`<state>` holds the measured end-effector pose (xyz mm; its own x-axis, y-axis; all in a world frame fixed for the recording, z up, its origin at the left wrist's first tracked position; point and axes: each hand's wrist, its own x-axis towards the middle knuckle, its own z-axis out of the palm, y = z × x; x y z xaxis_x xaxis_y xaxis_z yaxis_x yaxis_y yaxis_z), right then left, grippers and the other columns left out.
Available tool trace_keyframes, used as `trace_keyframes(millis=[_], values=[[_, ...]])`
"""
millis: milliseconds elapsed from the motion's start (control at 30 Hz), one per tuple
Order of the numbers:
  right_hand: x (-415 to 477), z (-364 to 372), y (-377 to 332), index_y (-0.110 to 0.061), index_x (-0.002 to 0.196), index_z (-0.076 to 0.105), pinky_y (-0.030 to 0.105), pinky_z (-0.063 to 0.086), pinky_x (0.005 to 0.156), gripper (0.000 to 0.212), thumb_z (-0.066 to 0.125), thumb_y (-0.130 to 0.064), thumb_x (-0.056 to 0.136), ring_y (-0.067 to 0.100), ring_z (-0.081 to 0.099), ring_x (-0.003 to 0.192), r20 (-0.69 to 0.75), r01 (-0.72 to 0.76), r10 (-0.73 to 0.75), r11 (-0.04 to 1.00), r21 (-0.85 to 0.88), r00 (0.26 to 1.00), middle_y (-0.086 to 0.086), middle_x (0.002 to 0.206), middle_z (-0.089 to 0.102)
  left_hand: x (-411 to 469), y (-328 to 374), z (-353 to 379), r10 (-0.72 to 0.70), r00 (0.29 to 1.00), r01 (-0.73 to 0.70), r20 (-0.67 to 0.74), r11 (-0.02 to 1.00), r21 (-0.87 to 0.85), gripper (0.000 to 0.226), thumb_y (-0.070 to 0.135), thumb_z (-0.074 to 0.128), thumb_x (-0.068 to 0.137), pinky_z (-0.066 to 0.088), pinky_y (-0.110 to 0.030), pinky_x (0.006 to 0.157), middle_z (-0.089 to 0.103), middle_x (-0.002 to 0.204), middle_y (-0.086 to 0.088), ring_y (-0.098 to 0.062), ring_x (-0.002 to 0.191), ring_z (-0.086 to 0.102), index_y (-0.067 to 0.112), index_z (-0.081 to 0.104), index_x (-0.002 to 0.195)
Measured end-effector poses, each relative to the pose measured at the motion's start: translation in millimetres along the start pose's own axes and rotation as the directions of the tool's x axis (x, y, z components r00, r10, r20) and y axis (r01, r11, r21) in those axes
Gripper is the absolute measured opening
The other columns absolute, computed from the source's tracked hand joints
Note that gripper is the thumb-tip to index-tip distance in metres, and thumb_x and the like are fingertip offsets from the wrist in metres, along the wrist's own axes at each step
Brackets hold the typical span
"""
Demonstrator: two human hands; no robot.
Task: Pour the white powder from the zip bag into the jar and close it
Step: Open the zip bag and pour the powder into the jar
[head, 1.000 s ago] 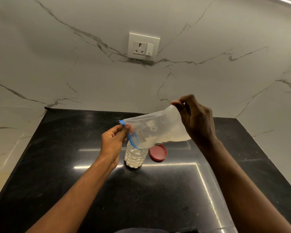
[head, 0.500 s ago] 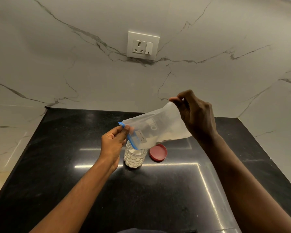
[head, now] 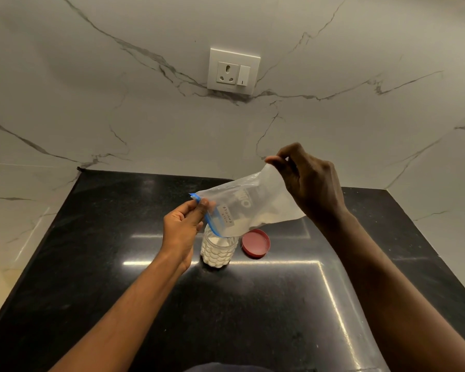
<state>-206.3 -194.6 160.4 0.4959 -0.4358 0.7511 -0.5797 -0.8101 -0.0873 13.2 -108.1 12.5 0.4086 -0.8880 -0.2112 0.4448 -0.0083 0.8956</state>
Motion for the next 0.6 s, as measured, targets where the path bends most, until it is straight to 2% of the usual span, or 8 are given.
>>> trace_keyframes(millis=[167, 467, 600], values=[[1.8, 0.0, 0.2, 0.001, 0.094, 0.065, 0.038, 0.049, 0.040, 0.033, 0.066, -0.031, 0.100, 0.017, 0.053, 0.045, 0.007, -0.007, 0.007, 1.000, 0.002, 1.000, 0.002, 0.061, 0.060, 0.1, 0.7, -0.2, -0.006, 1.000, 0.007, -0.008, 1.000, 0.011, 0.028, 0.032, 0.079, 0.087, 0.060, -0.039, 0.095, 0.084, 0.109, -0.002, -0.013, 0.104, 0.078, 0.017, 0.080, 0.112], [0.2, 0.0, -5.8, -0.001, 0.092, 0.065, 0.034, 0.046, 0.041, 0.031, 0.070, -0.030, 0.098, 0.013, 0.046, 0.046, -0.047, -0.069, 0.071, 0.997, 0.039, 0.996, -0.006, 0.061, 0.051, -1.7, 3.5, 0.1, -0.005, 1.000, 0.005, 0.003, 1.000, 0.031, 0.016, 0.027, 0.079, 0.090, 0.056, -0.050, 0.106, 0.084, 0.106, -0.001, -0.018, 0.108, 0.078, 0.022, 0.081, 0.105], [4.4, -1.6, -10.5, 0.000, 0.092, 0.065, 0.036, 0.047, 0.040, 0.030, 0.071, -0.030, 0.098, 0.015, 0.050, 0.045, 0.002, -0.011, 0.011, 1.000, -0.001, 1.000, -0.002, 0.060, 0.055, -4.1, 2.8, -1.3, -0.005, 1.000, 0.005, -0.006, 1.000, 0.022, 0.027, 0.033, 0.081, 0.084, 0.055, -0.053, 0.108, 0.084, 0.108, -0.002, -0.020, 0.110, 0.077, 0.019, 0.081, 0.108]])
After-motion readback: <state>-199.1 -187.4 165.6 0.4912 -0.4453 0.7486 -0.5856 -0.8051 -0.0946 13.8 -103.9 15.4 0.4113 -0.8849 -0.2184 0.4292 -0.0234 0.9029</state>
